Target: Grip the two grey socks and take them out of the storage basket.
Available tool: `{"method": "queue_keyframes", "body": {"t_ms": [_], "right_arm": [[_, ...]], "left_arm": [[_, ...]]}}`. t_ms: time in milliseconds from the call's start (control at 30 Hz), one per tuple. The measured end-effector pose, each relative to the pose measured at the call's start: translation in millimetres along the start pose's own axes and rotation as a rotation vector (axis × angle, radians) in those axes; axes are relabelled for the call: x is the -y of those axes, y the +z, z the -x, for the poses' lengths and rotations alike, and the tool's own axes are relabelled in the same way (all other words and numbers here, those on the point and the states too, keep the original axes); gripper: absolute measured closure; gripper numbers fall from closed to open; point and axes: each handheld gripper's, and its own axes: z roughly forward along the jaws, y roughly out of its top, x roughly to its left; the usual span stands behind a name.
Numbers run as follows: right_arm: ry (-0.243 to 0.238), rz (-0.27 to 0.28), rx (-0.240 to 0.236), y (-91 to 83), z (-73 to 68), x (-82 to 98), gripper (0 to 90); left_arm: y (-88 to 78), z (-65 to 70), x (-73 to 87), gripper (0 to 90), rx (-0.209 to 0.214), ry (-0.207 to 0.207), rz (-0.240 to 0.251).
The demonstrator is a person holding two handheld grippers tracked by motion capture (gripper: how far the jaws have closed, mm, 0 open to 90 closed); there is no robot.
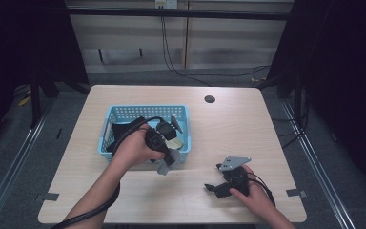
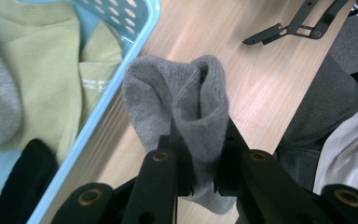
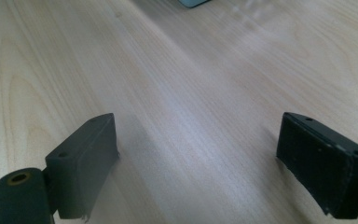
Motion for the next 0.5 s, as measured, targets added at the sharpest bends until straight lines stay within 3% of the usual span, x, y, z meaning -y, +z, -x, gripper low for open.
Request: {"method": "queue_keyframes", "body": {"t_ms": [500], "right_arm": [[-0.002, -0.003, 0.0, -0.2, 0.1, 0.0, 11.8]], "left_arm": [[33.8, 7.0, -0.1, 79.4, 0.017, 0.04, -0.022]]}}
